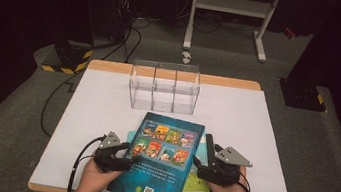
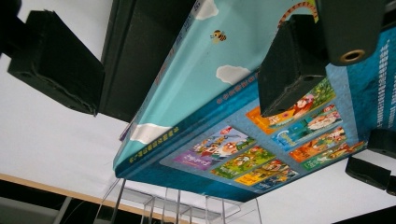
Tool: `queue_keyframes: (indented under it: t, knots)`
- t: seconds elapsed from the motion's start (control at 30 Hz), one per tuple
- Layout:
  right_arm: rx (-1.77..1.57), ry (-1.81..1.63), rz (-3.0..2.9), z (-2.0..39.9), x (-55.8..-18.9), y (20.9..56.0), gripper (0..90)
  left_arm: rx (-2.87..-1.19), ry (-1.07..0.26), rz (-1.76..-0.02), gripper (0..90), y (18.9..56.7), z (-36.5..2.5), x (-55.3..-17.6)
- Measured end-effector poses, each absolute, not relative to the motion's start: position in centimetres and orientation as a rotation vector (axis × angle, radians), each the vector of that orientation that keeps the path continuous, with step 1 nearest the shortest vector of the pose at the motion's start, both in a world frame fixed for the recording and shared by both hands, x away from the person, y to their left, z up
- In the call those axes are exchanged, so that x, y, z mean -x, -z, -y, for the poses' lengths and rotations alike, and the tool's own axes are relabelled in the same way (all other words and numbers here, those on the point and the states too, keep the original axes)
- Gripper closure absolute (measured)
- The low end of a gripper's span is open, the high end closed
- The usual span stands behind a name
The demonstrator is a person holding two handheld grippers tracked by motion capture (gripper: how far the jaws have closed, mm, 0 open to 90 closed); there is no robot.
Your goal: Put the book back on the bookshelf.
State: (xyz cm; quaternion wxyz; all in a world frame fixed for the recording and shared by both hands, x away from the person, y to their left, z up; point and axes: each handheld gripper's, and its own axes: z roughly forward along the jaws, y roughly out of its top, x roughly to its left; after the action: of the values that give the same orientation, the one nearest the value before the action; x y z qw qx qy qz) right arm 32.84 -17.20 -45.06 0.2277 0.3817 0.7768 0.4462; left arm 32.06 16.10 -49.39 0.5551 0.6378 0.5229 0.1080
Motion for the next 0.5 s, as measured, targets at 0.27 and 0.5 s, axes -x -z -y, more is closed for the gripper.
queue_keyframes:
  t: [0.27, 0.5]
  knots:
    - [-1.065, -1.233, -2.133, 17.4, -32.8, 45.0, 15.8, -1.595, -0.340, -1.082, 31.6, 48.3, -13.4, -30.7]
    - [-1.081, -1.241, -2.122, 17.8, -32.9, 45.0, 16.1, -1.439, -0.305, -1.211, 29.9, 48.3, -17.4, -31.8]
